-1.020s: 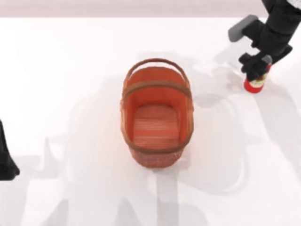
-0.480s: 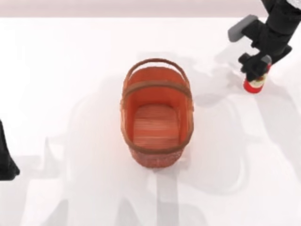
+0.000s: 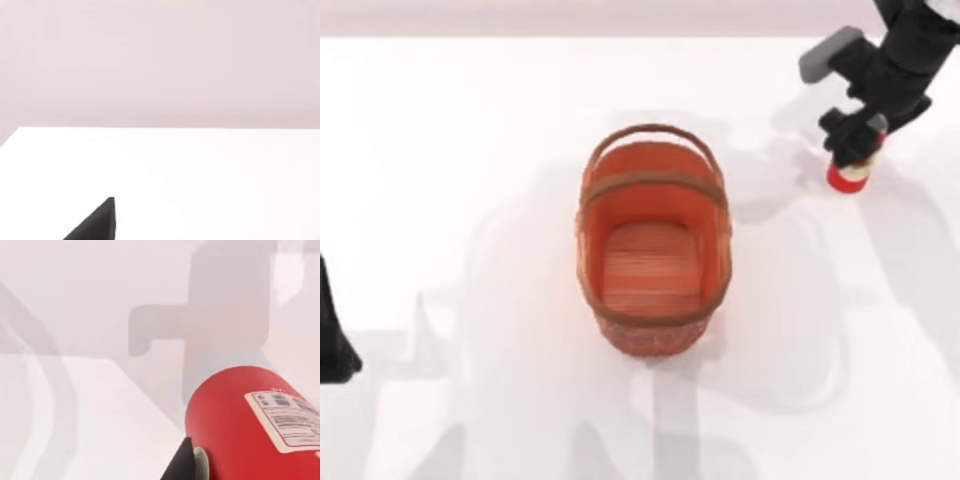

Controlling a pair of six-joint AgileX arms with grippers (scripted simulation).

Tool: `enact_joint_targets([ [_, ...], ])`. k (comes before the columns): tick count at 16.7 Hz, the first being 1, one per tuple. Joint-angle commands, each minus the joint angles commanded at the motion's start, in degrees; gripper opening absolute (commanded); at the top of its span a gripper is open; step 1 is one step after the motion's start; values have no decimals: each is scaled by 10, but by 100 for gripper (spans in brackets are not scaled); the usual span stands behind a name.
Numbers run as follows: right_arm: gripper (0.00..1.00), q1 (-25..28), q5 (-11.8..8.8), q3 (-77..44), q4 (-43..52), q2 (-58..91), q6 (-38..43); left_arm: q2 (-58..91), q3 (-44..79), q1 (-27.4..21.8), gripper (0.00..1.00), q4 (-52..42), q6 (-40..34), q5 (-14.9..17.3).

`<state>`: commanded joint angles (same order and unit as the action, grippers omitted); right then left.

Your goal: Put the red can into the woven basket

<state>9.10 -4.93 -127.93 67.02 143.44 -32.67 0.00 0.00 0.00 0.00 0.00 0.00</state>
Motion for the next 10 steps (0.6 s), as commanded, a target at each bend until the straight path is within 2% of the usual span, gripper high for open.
enact_joint_targets([
  [2,0,6,-30,24,-54,-10,16,0,0,0,100,0,0,0],
  [4,0,13,-72,57,-129,-24,39,0,0,0,100,0,0,0],
  [7,0,25,-149,122,-274,-51,86,0,0,0,100,0,0,0],
  [10,0,39,-239,200,-446,-84,141,0,0,0,100,0,0,0],
])
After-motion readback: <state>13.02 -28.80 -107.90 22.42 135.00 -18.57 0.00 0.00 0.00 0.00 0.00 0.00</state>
